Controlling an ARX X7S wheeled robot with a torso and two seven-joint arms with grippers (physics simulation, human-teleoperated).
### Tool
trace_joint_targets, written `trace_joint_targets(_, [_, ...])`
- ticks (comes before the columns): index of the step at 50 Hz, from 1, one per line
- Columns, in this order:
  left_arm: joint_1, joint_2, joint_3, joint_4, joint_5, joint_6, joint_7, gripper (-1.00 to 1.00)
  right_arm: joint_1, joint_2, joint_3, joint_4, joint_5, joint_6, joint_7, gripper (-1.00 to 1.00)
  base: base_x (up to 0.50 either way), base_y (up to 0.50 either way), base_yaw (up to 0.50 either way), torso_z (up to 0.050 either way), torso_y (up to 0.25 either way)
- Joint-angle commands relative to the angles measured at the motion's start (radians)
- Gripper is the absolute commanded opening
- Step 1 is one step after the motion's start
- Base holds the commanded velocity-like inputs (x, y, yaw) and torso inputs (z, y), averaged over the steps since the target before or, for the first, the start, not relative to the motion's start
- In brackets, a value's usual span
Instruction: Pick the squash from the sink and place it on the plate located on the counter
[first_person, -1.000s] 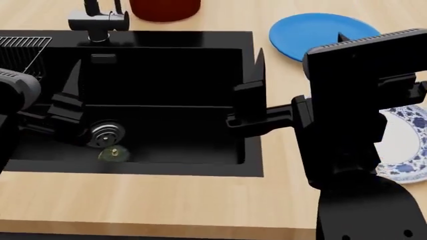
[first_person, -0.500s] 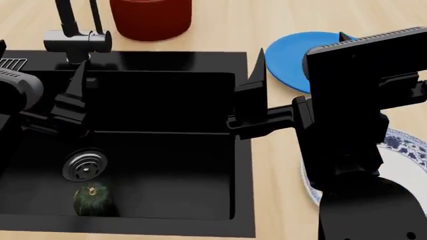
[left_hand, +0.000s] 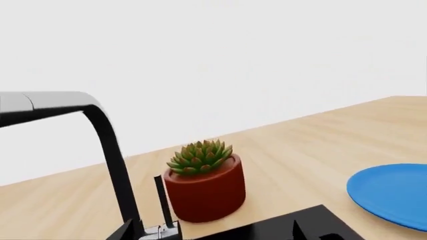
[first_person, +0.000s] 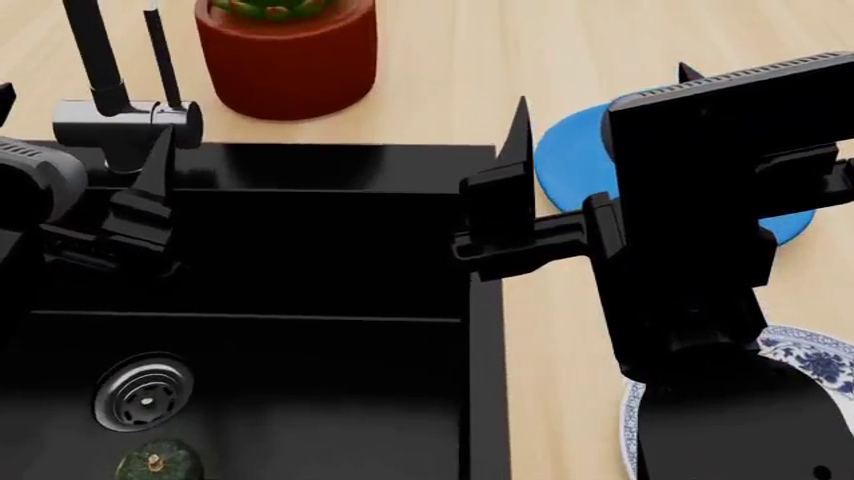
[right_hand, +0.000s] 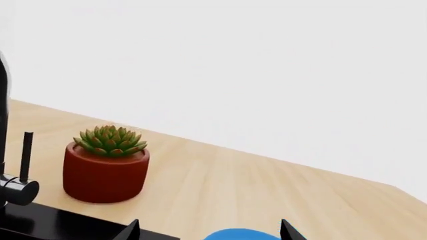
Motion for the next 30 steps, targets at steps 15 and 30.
trace_joint_targets(15, [-0.07, -0.003, -0.025, 0.029, -0.063, -0.235, 0.034, 1.0, 0.007, 0.016, 0.007, -0.017, 0.017, 0.016, -0.002, 1.0, 0.0, 0.0, 0.0, 0.0, 0.0])
trace_joint_targets(30, [-0.246, -0.29, -0.05, -0.545, -1.69, -0.262, -1.19, 1.0, 0.019, 0.041, 0.019, -0.027, 0.025, 0.037, -0.008, 1.0, 0.0, 0.0, 0.0, 0.0, 0.0])
